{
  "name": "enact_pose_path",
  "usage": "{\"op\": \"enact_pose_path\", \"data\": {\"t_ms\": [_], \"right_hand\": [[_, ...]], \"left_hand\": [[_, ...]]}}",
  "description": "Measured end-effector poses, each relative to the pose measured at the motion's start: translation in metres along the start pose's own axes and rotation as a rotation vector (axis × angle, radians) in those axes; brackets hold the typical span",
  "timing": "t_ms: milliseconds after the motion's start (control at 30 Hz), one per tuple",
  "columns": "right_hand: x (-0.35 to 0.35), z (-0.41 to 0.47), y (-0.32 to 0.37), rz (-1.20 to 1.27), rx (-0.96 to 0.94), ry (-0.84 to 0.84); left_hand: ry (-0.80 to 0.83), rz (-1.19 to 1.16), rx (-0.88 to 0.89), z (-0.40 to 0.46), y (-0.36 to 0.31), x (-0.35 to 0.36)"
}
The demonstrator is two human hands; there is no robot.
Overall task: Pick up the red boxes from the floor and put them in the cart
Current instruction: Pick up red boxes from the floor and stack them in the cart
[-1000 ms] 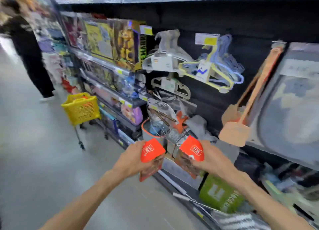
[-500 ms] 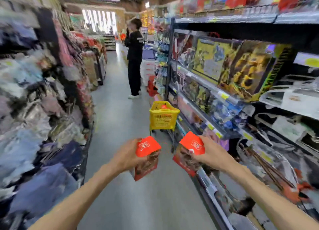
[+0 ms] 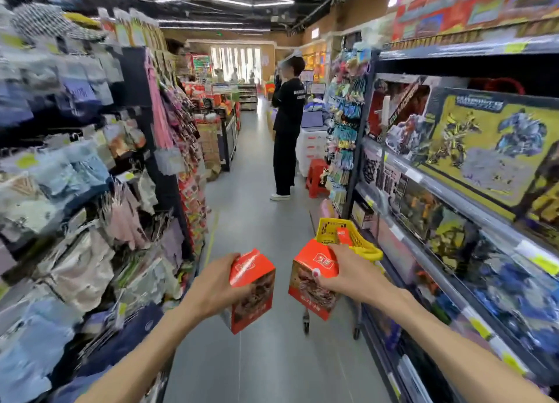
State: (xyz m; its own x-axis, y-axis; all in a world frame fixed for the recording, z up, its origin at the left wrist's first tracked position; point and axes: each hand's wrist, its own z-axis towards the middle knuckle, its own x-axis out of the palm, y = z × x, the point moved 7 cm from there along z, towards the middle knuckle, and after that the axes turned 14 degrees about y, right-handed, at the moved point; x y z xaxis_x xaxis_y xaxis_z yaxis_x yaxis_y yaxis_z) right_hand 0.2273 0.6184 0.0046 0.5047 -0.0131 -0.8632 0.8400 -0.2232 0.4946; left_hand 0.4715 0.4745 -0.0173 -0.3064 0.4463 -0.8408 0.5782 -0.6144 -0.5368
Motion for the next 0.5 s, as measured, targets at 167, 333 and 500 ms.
{"op": "enact_pose_path", "data": {"t_ms": [167,333,500], "right_hand": [[-0.024,0.127,-0.01,-0.02,-0.011,0.019],[-0.033,0.261,-0.036,-0.029,0.001,0.029],[-0.059,0.384,-0.061,-0.032,0.058,-0.006]], "left_hand": [[-0.016,-0.006,-0.03,0.104,0.05,-0.037],[-0.016,-0.002,-0.015,0.226,0.098,-0.073],[0.041,0.057,0.073,0.369,0.14,-0.111]]}}
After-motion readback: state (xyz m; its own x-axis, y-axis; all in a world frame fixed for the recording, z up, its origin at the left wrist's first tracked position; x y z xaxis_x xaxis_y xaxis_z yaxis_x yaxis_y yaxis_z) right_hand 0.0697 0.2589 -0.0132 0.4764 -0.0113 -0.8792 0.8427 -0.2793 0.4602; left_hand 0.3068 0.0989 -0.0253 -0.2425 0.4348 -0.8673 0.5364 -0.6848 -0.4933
